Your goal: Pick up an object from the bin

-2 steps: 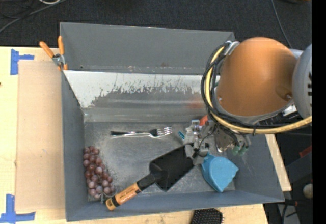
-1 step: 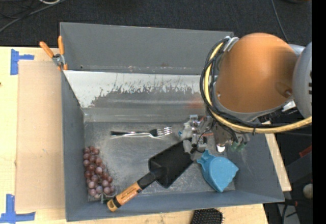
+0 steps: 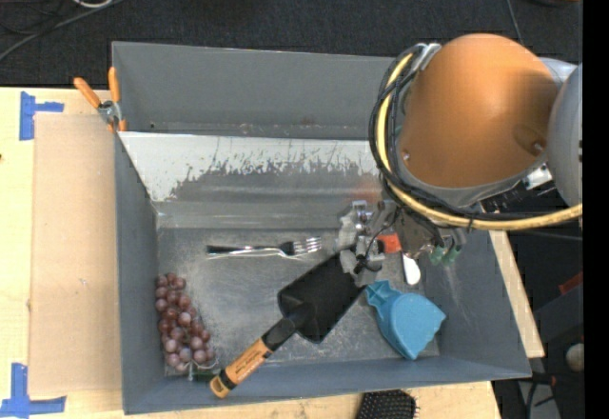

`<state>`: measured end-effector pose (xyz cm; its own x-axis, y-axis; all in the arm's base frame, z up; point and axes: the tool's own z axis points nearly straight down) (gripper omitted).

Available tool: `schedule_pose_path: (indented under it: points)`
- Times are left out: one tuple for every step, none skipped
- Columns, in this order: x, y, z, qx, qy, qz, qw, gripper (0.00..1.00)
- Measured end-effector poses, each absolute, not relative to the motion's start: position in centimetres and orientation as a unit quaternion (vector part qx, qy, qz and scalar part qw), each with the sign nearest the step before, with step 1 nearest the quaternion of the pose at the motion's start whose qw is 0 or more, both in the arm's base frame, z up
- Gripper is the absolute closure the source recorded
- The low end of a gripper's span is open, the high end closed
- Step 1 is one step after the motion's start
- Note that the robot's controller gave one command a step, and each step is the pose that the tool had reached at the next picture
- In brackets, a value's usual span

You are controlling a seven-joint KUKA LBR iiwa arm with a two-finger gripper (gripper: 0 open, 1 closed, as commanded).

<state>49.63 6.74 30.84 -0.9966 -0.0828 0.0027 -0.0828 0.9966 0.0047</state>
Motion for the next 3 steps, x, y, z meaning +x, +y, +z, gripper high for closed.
schedule_pose_path:
  points:
    - [49.5, 8.9, 27.5, 0.059, -0.998, -0.003, -0.006, 1.00]
    - [48.6, 9.6, 21.9, 0.000, -1.000, -0.003, -0.009, 1.00]
    - [49.4, 12.2, 16.9, 0.102, -0.995, -0.001, -0.008, 1.00]
